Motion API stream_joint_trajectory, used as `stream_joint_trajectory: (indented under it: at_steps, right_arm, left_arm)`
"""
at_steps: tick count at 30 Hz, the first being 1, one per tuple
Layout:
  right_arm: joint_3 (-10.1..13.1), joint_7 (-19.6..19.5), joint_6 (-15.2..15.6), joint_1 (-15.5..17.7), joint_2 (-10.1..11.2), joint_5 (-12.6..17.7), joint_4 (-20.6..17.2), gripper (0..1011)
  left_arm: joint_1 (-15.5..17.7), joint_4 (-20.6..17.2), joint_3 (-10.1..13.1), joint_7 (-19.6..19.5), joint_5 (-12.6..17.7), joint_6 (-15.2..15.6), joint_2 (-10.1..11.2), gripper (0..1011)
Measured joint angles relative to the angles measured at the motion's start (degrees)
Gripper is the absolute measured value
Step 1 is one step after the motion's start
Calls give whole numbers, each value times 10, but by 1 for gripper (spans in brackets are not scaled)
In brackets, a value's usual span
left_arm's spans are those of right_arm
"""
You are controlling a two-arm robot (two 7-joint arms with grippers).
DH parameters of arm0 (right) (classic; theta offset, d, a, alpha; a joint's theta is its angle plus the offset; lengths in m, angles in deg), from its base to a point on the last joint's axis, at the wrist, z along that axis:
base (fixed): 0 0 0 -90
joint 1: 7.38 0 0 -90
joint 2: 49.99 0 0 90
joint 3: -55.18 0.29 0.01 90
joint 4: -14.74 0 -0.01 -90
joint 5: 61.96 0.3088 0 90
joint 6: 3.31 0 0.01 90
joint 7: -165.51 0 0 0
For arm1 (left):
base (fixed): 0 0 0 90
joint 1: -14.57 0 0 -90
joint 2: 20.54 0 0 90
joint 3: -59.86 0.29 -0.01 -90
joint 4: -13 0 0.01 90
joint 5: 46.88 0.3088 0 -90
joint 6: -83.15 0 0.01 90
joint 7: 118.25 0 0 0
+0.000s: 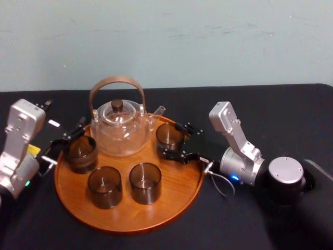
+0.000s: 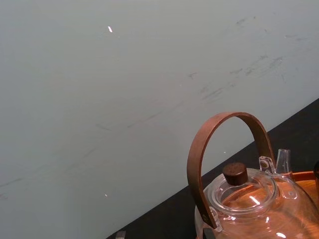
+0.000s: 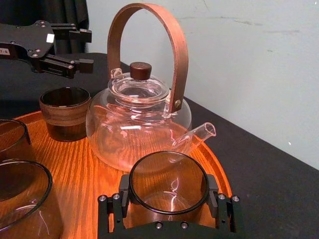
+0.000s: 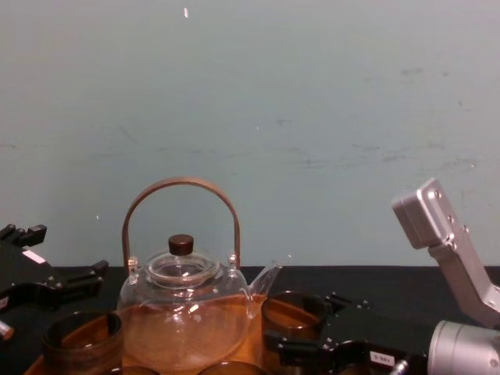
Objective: Pick up the glass from the table and place it on the tray.
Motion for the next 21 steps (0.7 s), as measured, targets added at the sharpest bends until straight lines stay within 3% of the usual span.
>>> stream_joint_trajectory:
  at_steps: [6,11,21]
  right_arm:
    - [0,0,0,0,0,0,0,907]
    - [0,0,0,0,0,1,0,1002]
    - [1,0,0,2,1,2,-4,1002]
  left_arm:
    - [0,0,0,0,0,0,0,1001]
    - [0,0,0,0,0,0,0,1002]
    - [0,0,0,0,0,0,0,1001]
